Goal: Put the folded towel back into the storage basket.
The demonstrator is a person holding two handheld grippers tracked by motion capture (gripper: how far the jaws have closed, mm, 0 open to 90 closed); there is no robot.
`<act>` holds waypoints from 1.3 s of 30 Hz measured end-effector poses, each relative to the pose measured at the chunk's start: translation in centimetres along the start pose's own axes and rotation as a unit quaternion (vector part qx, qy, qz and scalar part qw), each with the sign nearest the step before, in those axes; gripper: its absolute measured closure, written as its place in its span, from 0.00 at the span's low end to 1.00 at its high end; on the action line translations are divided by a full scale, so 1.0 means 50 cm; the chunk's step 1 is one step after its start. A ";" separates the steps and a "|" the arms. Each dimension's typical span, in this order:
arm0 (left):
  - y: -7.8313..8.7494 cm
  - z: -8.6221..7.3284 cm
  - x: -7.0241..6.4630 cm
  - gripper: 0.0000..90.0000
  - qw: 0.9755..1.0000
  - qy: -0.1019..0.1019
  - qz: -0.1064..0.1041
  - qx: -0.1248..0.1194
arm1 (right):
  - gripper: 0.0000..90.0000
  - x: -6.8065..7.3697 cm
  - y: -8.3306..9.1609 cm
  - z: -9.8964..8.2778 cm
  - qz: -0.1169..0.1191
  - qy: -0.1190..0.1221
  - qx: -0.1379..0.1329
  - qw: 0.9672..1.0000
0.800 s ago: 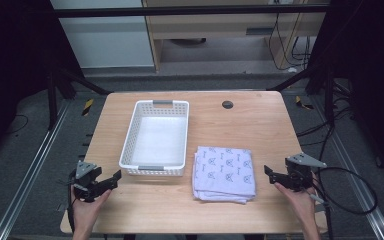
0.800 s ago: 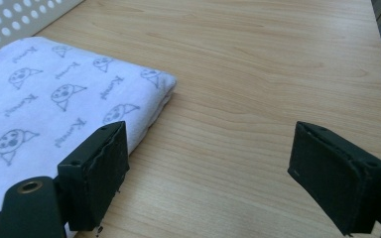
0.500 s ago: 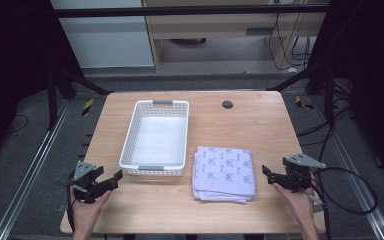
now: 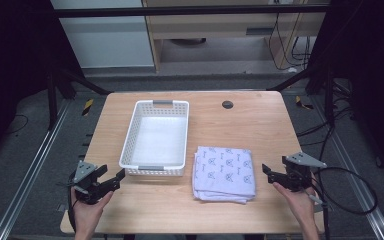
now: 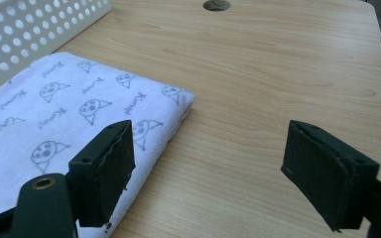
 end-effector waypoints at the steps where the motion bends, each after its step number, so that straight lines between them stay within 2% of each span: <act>1: 0.000 0.002 -0.005 0.32 1.000 -0.002 -0.002 -0.001 | 0.23 0.001 -0.001 0.001 0.001 0.001 0.000 1.000; 4: 0.004 0.010 -0.025 0.33 1.000 -0.013 -0.011 -0.007 | 0.23 0.008 -0.002 0.009 0.004 0.007 -0.003 1.000; 13: -0.002 0.024 -0.064 0.34 0.999 -0.027 -0.030 -0.013 | 0.25 0.014 0.000 0.030 0.008 0.010 -0.015 1.000; 14: -0.002 0.028 -0.077 0.35 0.999 -0.031 -0.039 -0.016 | 0.27 0.015 0.002 0.038 0.012 0.002 -0.022 1.000; 19: -0.005 0.038 -0.102 0.37 0.998 -0.046 -0.048 -0.019 | 0.29 0.014 0.008 0.059 0.008 0.010 -0.027 1.000; 23: -0.014 0.048 -0.128 0.39 0.996 -0.056 -0.059 -0.019 | 0.28 0.017 0.011 0.077 0.014 0.002 -0.033 0.999; 27: -0.020 0.058 -0.144 0.39 0.996 -0.060 -0.064 -0.023 | 0.30 0.019 0.009 0.091 0.015 0.011 -0.031 0.999; 28: -0.024 0.065 -0.155 0.40 0.995 -0.064 -0.065 -0.025 | 0.32 0.022 0.007 0.100 0.018 0.013 -0.030 0.999; 30: -0.026 0.069 -0.161 0.40 0.995 -0.067 -0.066 -0.024 | 0.32 0.024 0.007 0.104 0.020 0.009 -0.031 0.999; 31: -0.030 0.075 -0.173 0.40 0.995 -0.071 -0.068 -0.028 | 0.32 0.025 0.002 0.111 0.026 0.005 -0.036 0.999; 35: -0.036 0.082 -0.191 0.42 0.994 -0.074 -0.074 -0.031 | 0.32 0.025 -0.004 0.116 0.029 0.001 -0.038 0.999; 38: -0.048 0.087 -0.217 0.43 0.993 -0.079 -0.082 -0.028 | 0.34 0.029 -0.011 0.124 0.032 0.002 -0.035 0.999; 39: -0.048 0.087 -0.217 0.43 0.993 -0.079 -0.082 -0.028 | 0.34 0.029 -0.011 0.124 0.032 0.002 -0.035 0.999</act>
Point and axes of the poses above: each handheld gripper's, and its own axes: y roughly backward along the jaws, z roughly out of its top, x roughly to its left, the point moved 4 cm from there along -y, roughly forward along the jaws, and after that the axes turned 2 degrees about y, right-handed, at the moved point
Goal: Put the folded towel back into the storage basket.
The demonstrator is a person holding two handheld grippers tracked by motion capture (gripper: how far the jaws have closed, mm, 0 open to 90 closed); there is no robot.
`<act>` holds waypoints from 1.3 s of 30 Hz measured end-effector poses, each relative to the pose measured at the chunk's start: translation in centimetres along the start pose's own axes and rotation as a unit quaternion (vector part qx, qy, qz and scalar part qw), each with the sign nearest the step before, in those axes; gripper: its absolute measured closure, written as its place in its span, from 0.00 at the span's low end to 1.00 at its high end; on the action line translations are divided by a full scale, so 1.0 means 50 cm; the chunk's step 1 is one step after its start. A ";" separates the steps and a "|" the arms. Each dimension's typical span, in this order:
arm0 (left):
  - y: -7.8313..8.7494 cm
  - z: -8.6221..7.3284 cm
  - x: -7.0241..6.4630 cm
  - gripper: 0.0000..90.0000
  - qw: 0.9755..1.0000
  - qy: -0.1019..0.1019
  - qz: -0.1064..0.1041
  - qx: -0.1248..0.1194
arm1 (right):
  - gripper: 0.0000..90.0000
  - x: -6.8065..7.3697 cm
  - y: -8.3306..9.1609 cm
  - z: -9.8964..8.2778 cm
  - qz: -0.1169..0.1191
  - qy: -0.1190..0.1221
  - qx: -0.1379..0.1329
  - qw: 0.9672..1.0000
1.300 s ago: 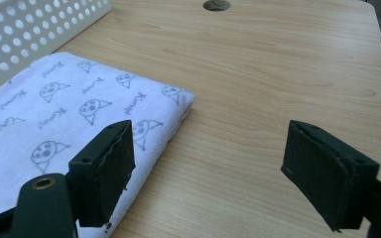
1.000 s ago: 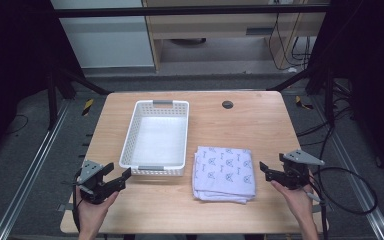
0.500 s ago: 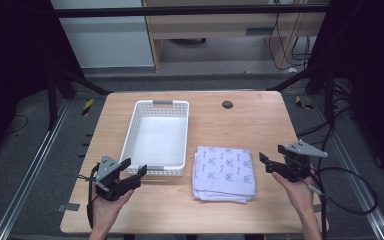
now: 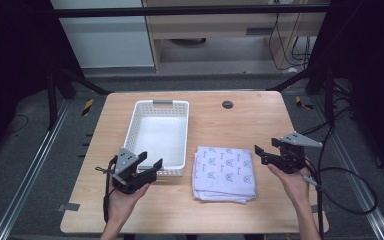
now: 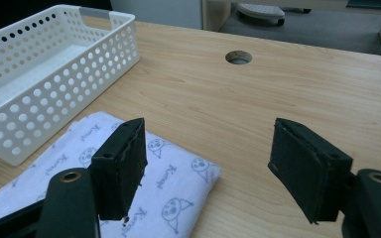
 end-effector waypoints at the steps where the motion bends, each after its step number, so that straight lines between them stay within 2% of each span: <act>1: -0.009 0.003 -0.013 0.44 1.000 -0.002 -0.004 0.000 | 0.34 0.000 -0.004 0.004 0.000 0.002 -0.001 1.000; 5: -0.023 0.006 -0.034 0.45 1.000 -0.003 -0.013 0.001 | 0.35 0.002 -0.013 0.009 0.004 -0.004 -0.003 1.000; 8: -0.041 0.007 -0.058 0.45 1.000 -0.014 -0.018 0.008 | 0.35 0.004 -0.020 0.008 0.006 0.003 -0.002 1.000; 15: -0.070 0.004 -0.095 0.46 0.999 -0.018 -0.031 0.017 | 0.36 0.004 -0.036 0.006 0.009 0.003 -0.006 1.000; 17: -0.088 0.003 -0.115 0.46 0.999 -0.018 -0.038 0.020 | 0.36 0.003 -0.039 0.006 0.008 0.005 -0.008 1.000; 22: -0.113 0.000 -0.138 0.46 0.998 -0.027 -0.041 0.031 | 0.35 -0.001 -0.045 0.004 0.009 0.003 -0.006 1.000; 27: -0.139 -0.010 -0.170 0.47 0.997 -0.025 -0.055 0.038 | 0.35 -0.006 -0.052 -0.002 0.009 0.000 -0.002 1.000; 32: -0.145 -0.018 -0.186 0.49 0.997 -0.022 -0.061 0.042 | 0.35 -0.007 -0.055 -0.007 0.009 0.001 0.004 1.000; 34: -0.147 -0.022 -0.194 0.50 0.997 -0.027 -0.061 0.042 | 0.35 -0.006 -0.057 -0.009 0.011 0.000 0.003 1.000; 37: -0.150 -0.031 -0.206 0.51 0.996 -0.041 -0.061 0.050 | 0.35 -0.005 -0.067 -0.020 0.011 0.000 0.018 1.000; 39: -0.151 -0.036 -0.212 0.51 0.996 -0.042 -0.062 0.051 | 0.35 -0.006 -0.072 -0.026 0.009 -0.001 0.023 1.000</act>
Point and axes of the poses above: each handheld gripper's, and its own axes: y roughly backward along the jaws, z roughly out of its top, x roughly to its left, the point moved 4 cm from there along -y, roughly forward along the jaws, and after that the axes turned 2 degrees about y, right-handed, at the moved point
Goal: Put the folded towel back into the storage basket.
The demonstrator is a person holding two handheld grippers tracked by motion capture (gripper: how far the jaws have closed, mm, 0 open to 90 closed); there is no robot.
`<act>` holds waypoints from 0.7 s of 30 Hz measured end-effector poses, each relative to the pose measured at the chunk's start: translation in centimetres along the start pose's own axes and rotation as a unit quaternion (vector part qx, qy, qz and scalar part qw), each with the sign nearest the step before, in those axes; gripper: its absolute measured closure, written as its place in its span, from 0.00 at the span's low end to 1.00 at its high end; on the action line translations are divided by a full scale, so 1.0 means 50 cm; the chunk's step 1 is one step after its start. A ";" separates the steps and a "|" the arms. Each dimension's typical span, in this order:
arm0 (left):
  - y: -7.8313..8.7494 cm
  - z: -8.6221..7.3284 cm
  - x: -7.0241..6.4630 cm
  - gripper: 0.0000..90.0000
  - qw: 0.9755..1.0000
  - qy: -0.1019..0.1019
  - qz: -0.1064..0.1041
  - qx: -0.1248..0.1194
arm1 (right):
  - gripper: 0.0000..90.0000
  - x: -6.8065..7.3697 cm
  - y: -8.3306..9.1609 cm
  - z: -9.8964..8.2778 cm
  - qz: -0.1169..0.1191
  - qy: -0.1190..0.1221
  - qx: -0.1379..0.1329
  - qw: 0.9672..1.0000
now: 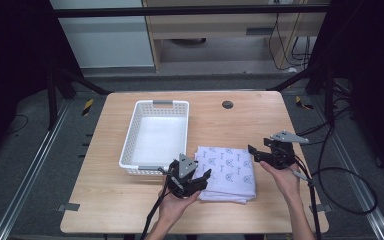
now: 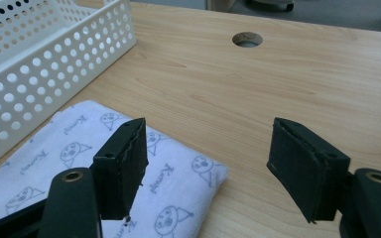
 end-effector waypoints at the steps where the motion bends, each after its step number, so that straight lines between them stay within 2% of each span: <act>1: 0.000 0.000 0.000 0.51 1.000 0.000 0.000 0.000 | 0.35 0.000 0.000 0.000 0.000 0.000 0.000 1.000; 21: -0.024 -0.075 -0.002 0.53 0.999 0.028 -0.006 0.031 | 0.40 0.004 -0.038 -0.040 0.001 0.004 0.032 0.999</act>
Point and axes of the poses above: each handheld gripper's, and its own axes: y roughly backward along the jaws, z roughly out of its top, x roughly to its left, the point moved 4 cm from there along -y, roughly forward along the jaws, and after that the axes turned 2 degrees about y, right-handed, at the moved point
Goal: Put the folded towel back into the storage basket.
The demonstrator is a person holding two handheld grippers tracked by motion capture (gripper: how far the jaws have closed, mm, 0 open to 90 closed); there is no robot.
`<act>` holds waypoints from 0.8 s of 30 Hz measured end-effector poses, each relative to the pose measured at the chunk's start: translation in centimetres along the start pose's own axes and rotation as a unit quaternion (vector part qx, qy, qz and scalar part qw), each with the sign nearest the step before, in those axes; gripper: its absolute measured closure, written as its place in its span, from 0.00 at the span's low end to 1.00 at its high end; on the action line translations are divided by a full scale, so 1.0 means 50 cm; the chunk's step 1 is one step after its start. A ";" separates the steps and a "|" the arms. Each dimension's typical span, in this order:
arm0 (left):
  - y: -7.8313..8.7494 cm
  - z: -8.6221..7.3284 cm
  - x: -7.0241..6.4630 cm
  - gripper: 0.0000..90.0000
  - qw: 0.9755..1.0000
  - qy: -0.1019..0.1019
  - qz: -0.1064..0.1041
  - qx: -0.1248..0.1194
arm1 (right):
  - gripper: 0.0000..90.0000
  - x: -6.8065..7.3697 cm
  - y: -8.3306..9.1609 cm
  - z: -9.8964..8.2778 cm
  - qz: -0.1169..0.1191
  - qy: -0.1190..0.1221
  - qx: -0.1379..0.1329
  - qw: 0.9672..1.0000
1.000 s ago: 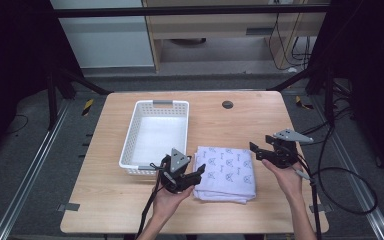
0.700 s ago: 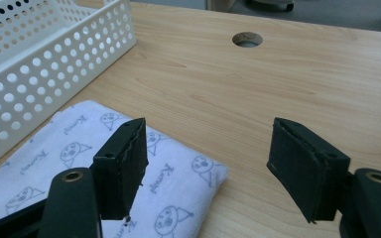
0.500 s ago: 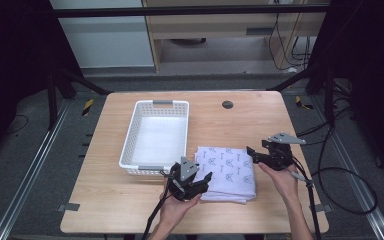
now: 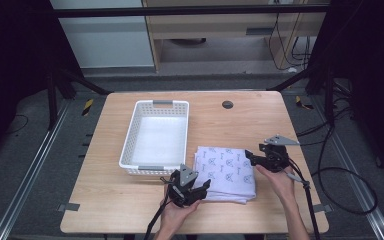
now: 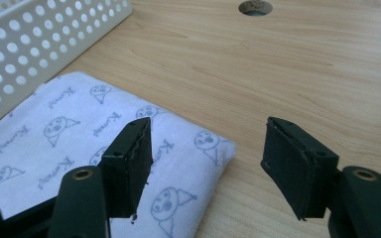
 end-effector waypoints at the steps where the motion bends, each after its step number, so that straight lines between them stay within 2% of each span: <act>1: -0.001 -0.003 0.001 0.53 1.000 0.001 -0.001 0.002 | 0.40 0.001 -0.001 -0.002 0.001 -0.003 0.003 1.000; 10: -0.010 -0.023 0.013 0.50 1.000 0.018 0.003 0.013 | 0.40 0.004 -0.013 -0.017 0.002 0.001 0.016 1.000; 12: -0.014 -0.028 0.015 0.50 1.000 0.019 0.006 0.018 | 0.40 0.004 -0.017 -0.020 0.001 0.000 0.017 1.000; 13: -0.018 -0.033 0.016 0.48 0.999 0.020 0.006 0.028 | 0.40 0.006 -0.021 -0.022 0.001 0.003 0.019 1.000; 24: -0.022 -0.040 0.027 0.39 0.999 0.037 0.009 0.027 | 0.41 0.012 -0.030 -0.026 0.002 0.002 0.024 1.000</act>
Point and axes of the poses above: each handheld gripper's, and its own axes: y roughly backward along the jaws, z roughly out of its top, x roughly to its left, the point moved 4 cm from there along -y, roughly forward along the jaws, and after that the axes turned 2 degrees about y, right-handed, at the moved point
